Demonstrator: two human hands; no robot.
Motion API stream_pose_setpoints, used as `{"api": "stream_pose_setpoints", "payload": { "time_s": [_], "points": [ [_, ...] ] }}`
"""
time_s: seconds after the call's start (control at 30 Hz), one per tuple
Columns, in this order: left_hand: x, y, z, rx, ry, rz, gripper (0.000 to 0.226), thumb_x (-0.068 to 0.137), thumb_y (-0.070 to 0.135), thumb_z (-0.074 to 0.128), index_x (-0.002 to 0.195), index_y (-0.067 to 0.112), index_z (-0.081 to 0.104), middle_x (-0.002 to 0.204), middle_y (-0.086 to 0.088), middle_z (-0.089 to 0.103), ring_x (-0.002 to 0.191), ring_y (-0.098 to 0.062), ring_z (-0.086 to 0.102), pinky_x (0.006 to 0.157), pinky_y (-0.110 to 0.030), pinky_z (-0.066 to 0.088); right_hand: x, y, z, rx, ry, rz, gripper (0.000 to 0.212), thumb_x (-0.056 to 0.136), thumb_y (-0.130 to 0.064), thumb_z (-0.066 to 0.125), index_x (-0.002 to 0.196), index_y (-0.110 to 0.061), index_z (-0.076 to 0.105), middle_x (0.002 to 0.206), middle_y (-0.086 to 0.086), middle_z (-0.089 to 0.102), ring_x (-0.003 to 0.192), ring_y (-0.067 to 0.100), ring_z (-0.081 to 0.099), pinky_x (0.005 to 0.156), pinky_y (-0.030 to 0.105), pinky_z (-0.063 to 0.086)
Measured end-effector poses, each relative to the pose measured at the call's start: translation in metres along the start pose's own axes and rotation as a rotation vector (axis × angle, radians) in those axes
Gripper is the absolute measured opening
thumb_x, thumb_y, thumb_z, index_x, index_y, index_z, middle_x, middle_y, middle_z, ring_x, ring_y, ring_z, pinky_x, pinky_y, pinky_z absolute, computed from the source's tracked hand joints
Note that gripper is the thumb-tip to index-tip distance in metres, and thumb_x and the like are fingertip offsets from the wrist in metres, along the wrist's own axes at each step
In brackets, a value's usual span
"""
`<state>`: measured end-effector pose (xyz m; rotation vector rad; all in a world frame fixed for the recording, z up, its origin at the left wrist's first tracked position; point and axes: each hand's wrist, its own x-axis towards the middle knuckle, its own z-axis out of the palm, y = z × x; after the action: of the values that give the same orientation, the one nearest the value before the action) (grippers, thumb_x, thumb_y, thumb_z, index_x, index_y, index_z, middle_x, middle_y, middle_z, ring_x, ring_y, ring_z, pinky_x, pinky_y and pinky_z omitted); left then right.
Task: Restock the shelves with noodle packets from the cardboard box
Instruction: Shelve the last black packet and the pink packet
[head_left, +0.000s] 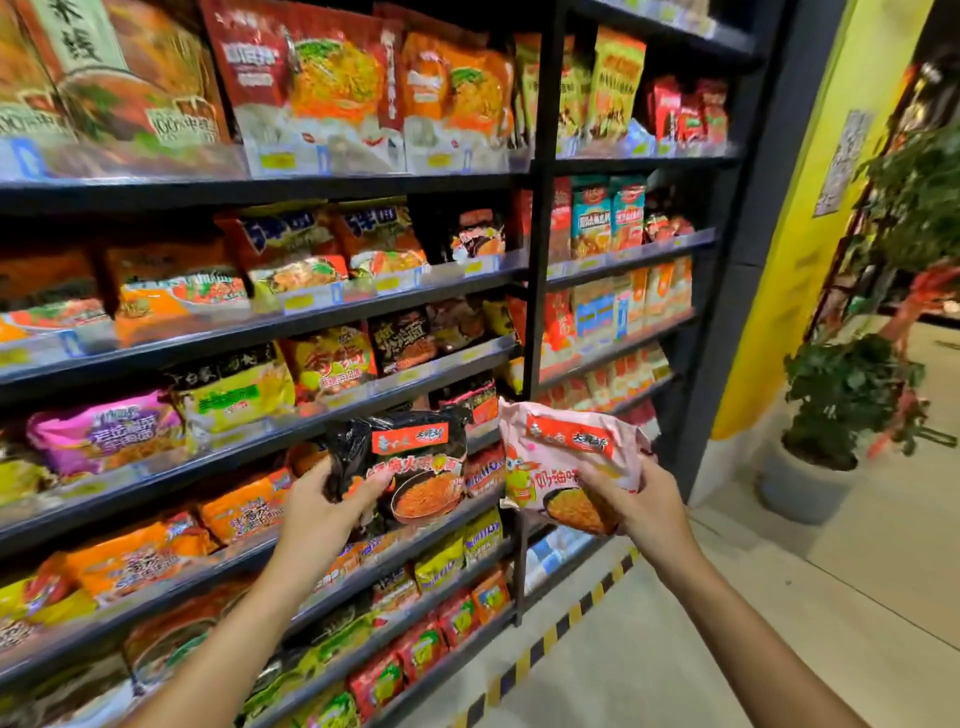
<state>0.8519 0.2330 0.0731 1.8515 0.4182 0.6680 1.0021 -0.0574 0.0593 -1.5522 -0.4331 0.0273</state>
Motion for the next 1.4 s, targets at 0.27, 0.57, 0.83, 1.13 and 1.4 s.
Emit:
{"api": "stream_pose_setpoints", "payload": {
  "time_s": [0.27,0.57,0.83,1.13,1.4],
  "points": [
    [0.112,-0.022,0.049,-0.045,0.14,0.036,0.021,0.085,0.03,0.075,0.104,0.025,0.065,0.068,0.007,0.063,0.056,-0.004,0.054,0.056,-0.013,0.044,0.133,0.04,0.014,0.034,-0.095,0.016,0.016,0.088,-0.016,0.074,0.099,-0.026,0.069,0.088,-0.01,0.077,0.082,0.002,0.073,0.062,0.013,0.054],
    [0.246,-0.049,0.096,-0.082,0.236,0.058,0.024,0.086,0.023,0.075,0.105,0.024,0.062,0.071,0.012,0.063,0.058,-0.004,0.056,0.056,-0.016,0.045,0.29,0.067,0.025,0.03,-0.184,0.002,0.022,0.088,-0.016,0.075,0.11,-0.018,0.072,0.099,-0.005,0.078,0.095,0.011,0.073,0.072,0.02,0.057],
    [0.291,-0.066,0.114,0.132,0.297,0.052,0.048,0.084,0.039,0.075,0.128,0.03,0.057,0.119,0.01,0.066,0.109,-0.002,0.061,0.096,-0.033,0.051,0.378,0.093,0.041,0.055,-0.288,-0.023,0.024,0.087,-0.018,0.075,0.111,-0.02,0.072,0.097,-0.012,0.077,0.094,0.006,0.072,0.069,0.017,0.056],
    [0.338,-0.049,0.143,0.167,0.378,0.031,0.053,0.089,0.022,0.073,0.137,0.018,0.051,0.131,0.008,0.06,0.118,0.007,0.054,0.096,-0.008,0.042,0.456,0.123,0.053,0.087,-0.428,0.011,0.032,0.086,-0.026,0.076,0.117,-0.02,0.07,0.101,-0.008,0.077,0.096,0.011,0.073,0.078,0.025,0.061],
    [0.363,-0.069,0.156,0.132,0.439,-0.006,0.043,0.085,0.009,0.076,0.118,0.03,0.058,0.116,0.002,0.065,0.111,-0.011,0.062,0.095,-0.027,0.048,0.499,0.149,0.055,0.143,-0.562,0.072,0.031,0.09,-0.022,0.074,0.12,-0.018,0.07,0.108,-0.002,0.077,0.101,0.017,0.073,0.085,0.037,0.06]
  ]
}}
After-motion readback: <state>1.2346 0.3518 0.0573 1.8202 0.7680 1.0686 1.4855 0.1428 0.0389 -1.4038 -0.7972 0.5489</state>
